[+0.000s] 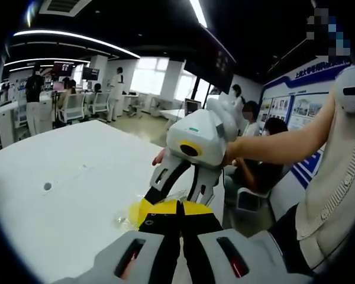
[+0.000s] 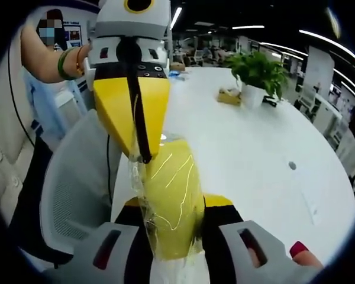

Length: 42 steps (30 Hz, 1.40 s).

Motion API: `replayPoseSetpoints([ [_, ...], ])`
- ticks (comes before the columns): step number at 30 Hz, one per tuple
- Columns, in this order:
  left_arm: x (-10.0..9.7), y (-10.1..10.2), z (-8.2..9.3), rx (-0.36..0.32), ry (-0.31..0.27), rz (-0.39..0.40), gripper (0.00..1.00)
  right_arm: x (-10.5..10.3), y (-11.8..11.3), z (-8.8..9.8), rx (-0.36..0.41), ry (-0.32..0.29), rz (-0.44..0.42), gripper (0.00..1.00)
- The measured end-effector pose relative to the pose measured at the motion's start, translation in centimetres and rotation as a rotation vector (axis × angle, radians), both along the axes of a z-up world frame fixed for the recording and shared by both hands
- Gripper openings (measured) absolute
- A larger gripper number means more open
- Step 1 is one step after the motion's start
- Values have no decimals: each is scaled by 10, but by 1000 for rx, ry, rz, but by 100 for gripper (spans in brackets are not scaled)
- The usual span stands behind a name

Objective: Compare the silicone blocks by pressing each to a similar depth, holding the contact briefly, and releasing to observe deformation and rebound differences across the visible hardness samples.

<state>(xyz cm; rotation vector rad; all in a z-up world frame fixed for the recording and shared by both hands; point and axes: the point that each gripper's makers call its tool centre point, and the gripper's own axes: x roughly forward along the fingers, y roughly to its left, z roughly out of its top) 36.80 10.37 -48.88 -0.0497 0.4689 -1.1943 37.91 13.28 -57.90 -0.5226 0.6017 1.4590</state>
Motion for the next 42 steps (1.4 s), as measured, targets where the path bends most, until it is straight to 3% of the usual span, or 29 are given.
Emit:
replayPoseSetpoints([
  [26, 2, 5, -7, -4, 30, 32, 0, -2, -2, -3, 13, 21, -33, 36],
  [42, 3, 9, -16, -6, 55, 46, 0, 1, -8, 4, 64, 17, -121, 52],
])
